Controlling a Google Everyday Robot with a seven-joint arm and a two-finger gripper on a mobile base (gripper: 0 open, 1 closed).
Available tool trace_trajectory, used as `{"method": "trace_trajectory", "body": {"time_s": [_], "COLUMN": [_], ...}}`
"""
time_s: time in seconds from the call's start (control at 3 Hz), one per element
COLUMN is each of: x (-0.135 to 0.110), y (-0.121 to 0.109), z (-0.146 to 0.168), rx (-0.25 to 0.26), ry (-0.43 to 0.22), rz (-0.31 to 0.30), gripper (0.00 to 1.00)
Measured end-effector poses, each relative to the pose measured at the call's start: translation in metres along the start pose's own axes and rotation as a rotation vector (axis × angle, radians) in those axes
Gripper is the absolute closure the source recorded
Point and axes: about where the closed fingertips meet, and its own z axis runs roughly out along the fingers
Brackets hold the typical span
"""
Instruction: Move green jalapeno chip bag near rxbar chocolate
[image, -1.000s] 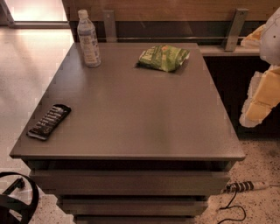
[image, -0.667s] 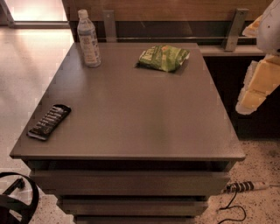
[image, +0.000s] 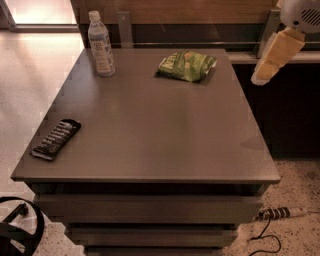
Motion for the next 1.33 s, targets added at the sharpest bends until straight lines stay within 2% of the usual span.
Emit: {"method": "trace_trajectory", "body": {"time_s": [0.33, 0.67, 1.0, 1.33], "x": [-0.013, -0.033, -0.051, -0.051], "y": [-0.035, -0.054, -0.065, -0.065], "z": [0.036, 0.072, 0.100, 0.100], "rx": [-0.032, -0.091, -0.121, -0.121], "ry": [-0.095, -0.178, -0.225, -0.225], "rz": [0.044, 0.077, 0.098, 0.098], "gripper": [0.00, 0.00, 0.00, 0.00]}}
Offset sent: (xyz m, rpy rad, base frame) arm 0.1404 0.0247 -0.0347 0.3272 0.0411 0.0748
